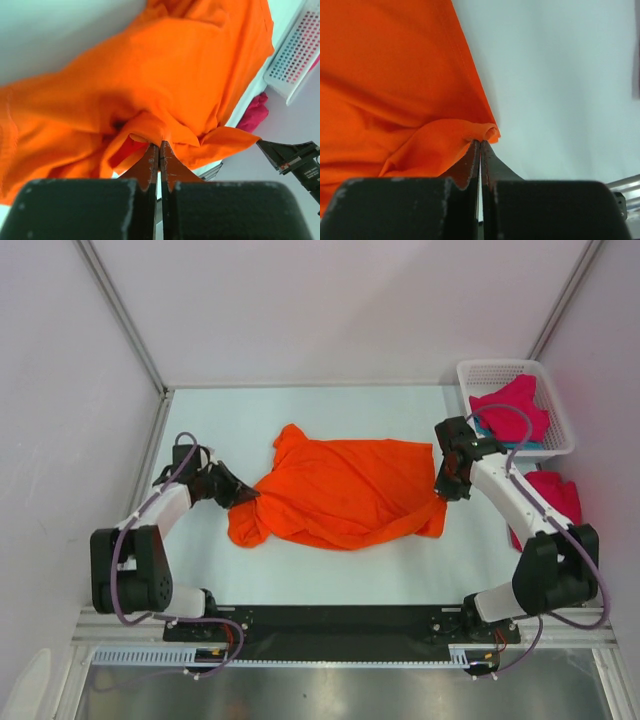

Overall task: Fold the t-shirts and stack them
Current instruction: Flatten out the tshirt

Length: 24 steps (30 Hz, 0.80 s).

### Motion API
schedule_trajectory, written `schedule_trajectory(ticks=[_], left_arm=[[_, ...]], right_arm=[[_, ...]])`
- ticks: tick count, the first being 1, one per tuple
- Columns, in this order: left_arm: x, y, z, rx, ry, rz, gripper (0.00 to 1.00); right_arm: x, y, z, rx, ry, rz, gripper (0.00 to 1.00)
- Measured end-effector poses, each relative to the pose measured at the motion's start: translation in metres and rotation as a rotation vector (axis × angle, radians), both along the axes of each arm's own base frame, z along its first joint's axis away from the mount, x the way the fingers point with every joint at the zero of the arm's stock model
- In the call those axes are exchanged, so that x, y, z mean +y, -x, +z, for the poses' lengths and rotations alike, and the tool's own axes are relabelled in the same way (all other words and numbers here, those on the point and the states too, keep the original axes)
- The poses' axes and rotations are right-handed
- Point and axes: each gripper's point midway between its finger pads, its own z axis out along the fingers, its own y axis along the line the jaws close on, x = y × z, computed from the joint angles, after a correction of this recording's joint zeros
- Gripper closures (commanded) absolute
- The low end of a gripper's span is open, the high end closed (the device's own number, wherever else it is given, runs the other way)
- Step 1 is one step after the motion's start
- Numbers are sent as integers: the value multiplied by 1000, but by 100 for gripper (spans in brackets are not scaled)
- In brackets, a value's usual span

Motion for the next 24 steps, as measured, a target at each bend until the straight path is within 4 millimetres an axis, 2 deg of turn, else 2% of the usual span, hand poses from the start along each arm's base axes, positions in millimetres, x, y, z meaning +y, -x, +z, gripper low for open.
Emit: schedule_trajectory(ticks=[4, 7, 10, 12, 16, 18, 20, 22, 24], left_arm=[[9, -14, -5, 5, 7, 23, 99], [14, -20, 11, -46, 0, 41, 100], [16, -38, 54, -142, -3, 43, 100], [18, -61, 96, -242, -7, 46, 100], [23, -110, 190, -444, -5, 52, 100], [23, -147, 238, -546, 9, 36, 100], [22, -181, 277, -625, 37, 14, 100], [17, -212, 306, -702, 71, -20, 100], [9, -224, 318, -727, 102, -60, 100]], right_arm=[[1, -16, -14, 26, 11, -2, 100], [1, -24, -5, -12, 13, -4, 100], [-1, -42, 26, -88, 16, 3, 100], [-5, -63, 56, -148, 14, -7, 100], [-25, -133, 134, -350, -1, -58, 100], [-36, -171, 169, -443, -15, -80, 100], [-46, -205, 192, -499, -28, -94, 100], [-52, -245, 217, -602, -52, -100, 100], [-56, -257, 221, -625, -72, -99, 100]])
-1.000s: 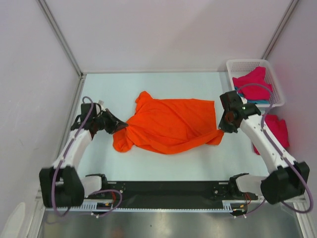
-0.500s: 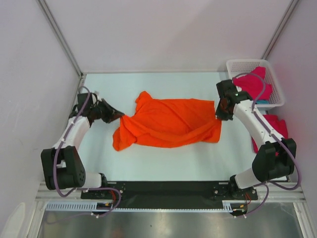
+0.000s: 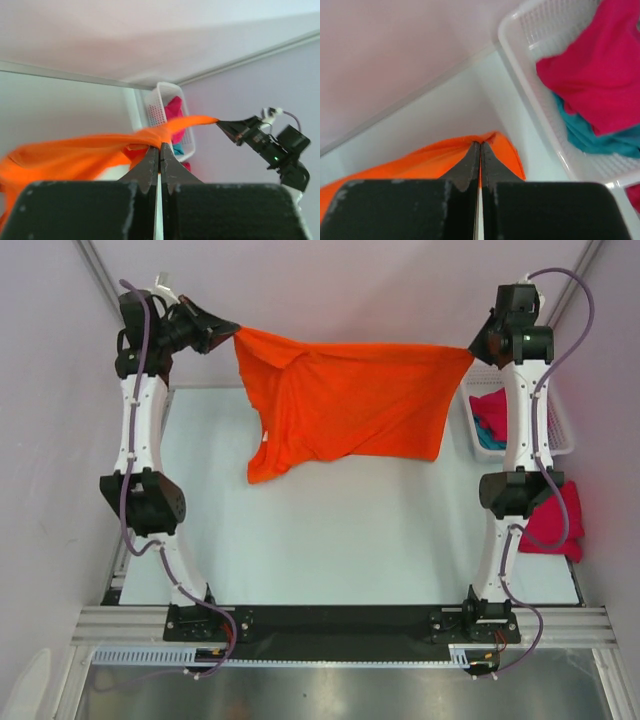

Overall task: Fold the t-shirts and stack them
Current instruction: Flatten out the tshirt

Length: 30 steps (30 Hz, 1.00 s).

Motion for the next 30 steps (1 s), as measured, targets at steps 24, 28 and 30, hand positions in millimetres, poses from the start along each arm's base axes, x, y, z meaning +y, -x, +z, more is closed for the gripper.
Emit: schedule_trajectory(ticks=[24, 28, 30], left_arm=[[-55, 395, 272, -799, 82, -220, 100], [-58, 417, 272, -813, 70, -219, 100], [-57, 412, 269, -803, 67, -211, 100]], right_arm=[[73, 292, 188, -394, -48, 281, 100], [74, 296, 175, -350, -56, 286, 100], [74, 290, 168, -327, -47, 279, 100]])
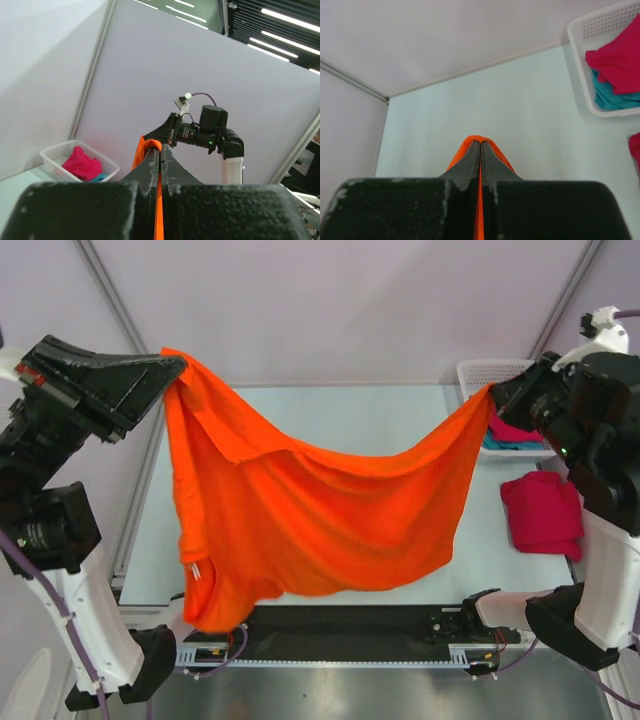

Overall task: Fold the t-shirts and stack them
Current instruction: Flatten out the tshirt

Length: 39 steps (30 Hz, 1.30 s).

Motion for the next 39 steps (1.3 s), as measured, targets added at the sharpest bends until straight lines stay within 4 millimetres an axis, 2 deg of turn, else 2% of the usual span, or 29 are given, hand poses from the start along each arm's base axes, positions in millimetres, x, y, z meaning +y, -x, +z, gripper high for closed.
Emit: schedule_trajectory(ticks=[3, 5, 6, 7, 8, 9, 10, 12, 13, 15, 16, 17, 18, 20, 22, 25, 26, 29, 31, 32, 33, 34, 36, 38, 39], left_arm=[[6, -41, -17, 80, 6, 17, 100], [14, -94, -32, 164, 13, 24, 100], [18, -127, -39, 207, 16, 26, 100], [23, -160, -48, 250, 21, 30, 100], [28, -201, -59, 300, 25, 28, 100], [35, -253, -74, 358, 34, 29, 100], [41, -288, -86, 385, 42, 34, 100], [54, -378, -135, 500, 78, 35, 100], [61, -424, -173, 565, 108, 30, 100], [71, -476, -236, 705, 172, 18, 100], [75, -492, -262, 766, 197, 16, 100], [81, -508, -295, 839, 223, 19, 100], [87, -516, -313, 881, 236, 26, 100], [95, -519, -328, 917, 243, 32, 100], [102, -511, -311, 884, 239, 38, 100], [110, -480, -250, 765, 218, 49, 100], [110, -457, -211, 681, 200, 55, 100], [107, -397, -131, 478, 153, 76, 100], [98, -349, -86, 344, 114, 84, 100], [94, -329, -72, 291, 97, 87, 100], [87, -305, -63, 252, 73, 84, 100], [84, -299, -63, 248, 66, 79, 100], [77, -287, -77, 247, 43, 71, 100], [75, -291, -112, 313, 37, 56, 100], [75, -297, -133, 356, 38, 52, 100]], right_arm=[[3, -28, -24, 71, 39, -21, 100], [6, -63, -47, 142, 63, -39, 100], [5, -92, -60, 178, 67, -58, 100], [4, -112, -68, 194, 68, -70, 100], [3, -142, -83, 233, 71, -87, 100], [1, -178, -99, 263, 71, -102, 100], [1, -201, -109, 273, 69, -108, 100], [-4, -257, -143, 306, 60, -126, 100], [-10, -279, -165, 331, 52, -137, 100], [-21, -294, -195, 388, 25, -146, 100], [-29, -297, -209, 417, 10, -153, 100], [-39, -298, -213, 429, -6, -166, 100], [-48, -299, -213, 426, -20, -176, 100], [-61, -300, -203, 398, -37, -186, 100], [-71, -297, -179, 341, -49, -198, 100], [-71, -278, -126, 217, -57, -189, 100], [-65, -265, -101, 163, -57, -178, 100], [-55, -232, -42, 22, -45, -162, 100], [-53, -210, -9, -64, -37, -157, 100], [-54, -201, 1, -92, -33, -155, 100], [-53, -196, 4, -98, -29, -150, 100], [-50, -197, -1, -85, -23, -143, 100], [-43, -204, -28, -16, -5, -122, 100], [-23, -213, -77, 103, 22, -71, 100], [-11, -216, -112, 183, 41, -41, 100]])
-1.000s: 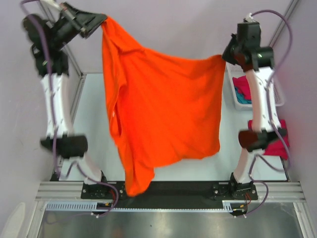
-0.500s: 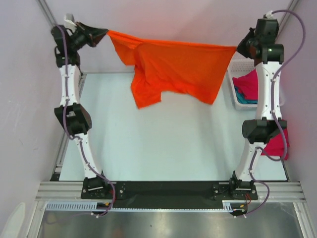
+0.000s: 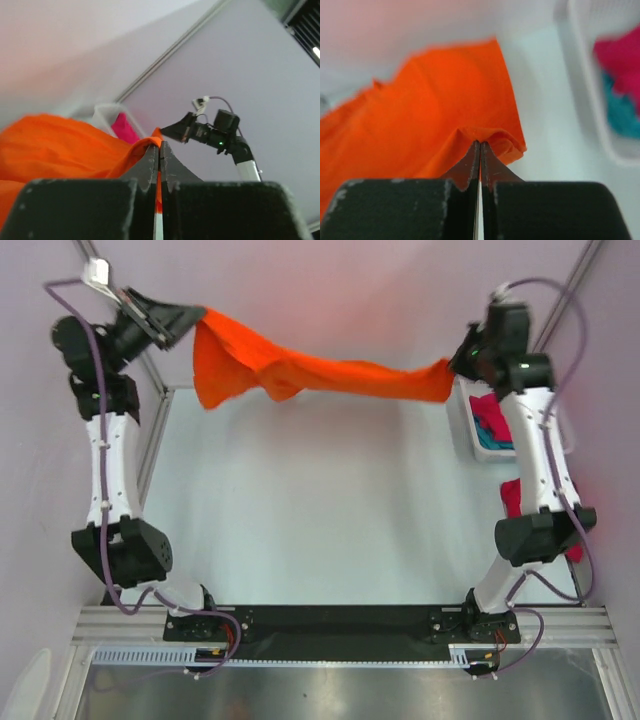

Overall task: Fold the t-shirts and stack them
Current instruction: Flatten out the tshirt

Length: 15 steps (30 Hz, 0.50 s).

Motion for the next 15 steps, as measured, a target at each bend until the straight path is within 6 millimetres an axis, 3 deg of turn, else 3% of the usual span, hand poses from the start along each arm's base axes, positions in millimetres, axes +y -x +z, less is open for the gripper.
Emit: schedule_trajectory(ticks=[3, 4, 5, 6, 7, 8, 10, 12, 15], left_arm=[[6, -29, -100, 240, 47, -9, 100], [8, -37, -144, 351, 73, -9, 100], [9, -40, -186, 463, 98, -8, 100], [9, -38, -229, 582, 125, -8, 100], [8, -33, -257, 664, 143, -9, 100], [6, -27, -277, 717, 152, -12, 100], [2, -13, -297, 762, 154, -14, 100], [-1, 3, -297, 751, 139, -17, 100], [-9, 34, -275, 668, 86, -26, 100]], right_arm=[[41, 10, -136, 325, 43, 108, 100], [49, 21, -170, 409, 53, 133, 100], [60, 45, -213, 534, 66, 170, 100], [67, 64, -239, 617, 74, 194, 100], [72, 80, -257, 672, 78, 215, 100], [76, 95, -268, 709, 83, 230, 100], [78, 118, -273, 740, 93, 246, 100], [79, 132, -259, 713, 94, 255, 100], [77, 141, -223, 609, 90, 251, 100]])
